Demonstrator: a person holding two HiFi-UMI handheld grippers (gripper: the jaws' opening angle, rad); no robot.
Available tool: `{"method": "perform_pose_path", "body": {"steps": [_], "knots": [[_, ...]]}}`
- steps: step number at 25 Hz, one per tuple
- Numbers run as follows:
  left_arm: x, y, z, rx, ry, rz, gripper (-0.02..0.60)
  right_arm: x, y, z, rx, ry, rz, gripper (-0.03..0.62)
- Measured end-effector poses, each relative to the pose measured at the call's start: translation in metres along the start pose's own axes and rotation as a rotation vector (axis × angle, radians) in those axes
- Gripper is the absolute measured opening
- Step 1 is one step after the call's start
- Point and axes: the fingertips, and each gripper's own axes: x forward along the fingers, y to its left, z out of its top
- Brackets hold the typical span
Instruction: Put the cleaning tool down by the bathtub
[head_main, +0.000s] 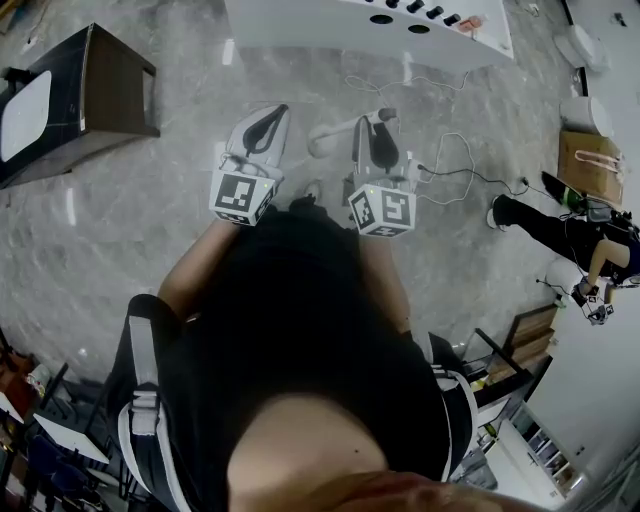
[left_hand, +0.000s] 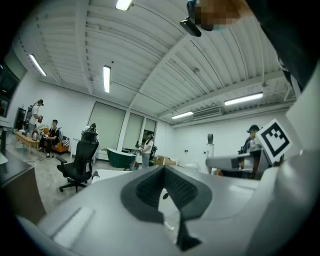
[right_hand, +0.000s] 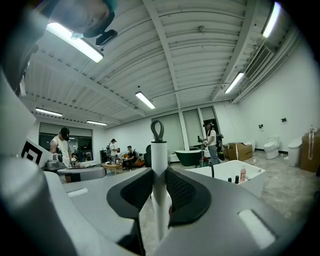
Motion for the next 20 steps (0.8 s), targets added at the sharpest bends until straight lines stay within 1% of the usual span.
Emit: {"method": "perform_pose_path", "body": {"steps": [5,11,17,20], "knots": [[-0.013,0.017,-0.002,-0.007,0.009,0.003,0.008,0.001,0.011,-0.001,0.024,-0.006,-0.017,0.089],[-0.024,0.037,-0.005,-0.009,0.015,-0.007,0.008,0.006,0.024,-0.003,0.014,-0.004,-0.039,0.089],[-0.014,0.042,-0.007,-0.007,0.014,-0.015,0.008,0.013,0.02,-0.002,-0.003,-0.007,-0.054,0.089],[0.0,0.038,-0.007,-0.008,0.01,-0.014,0.008,0.019,0.008,-0.002,0.001,-0.009,-0.052,0.089]]}}
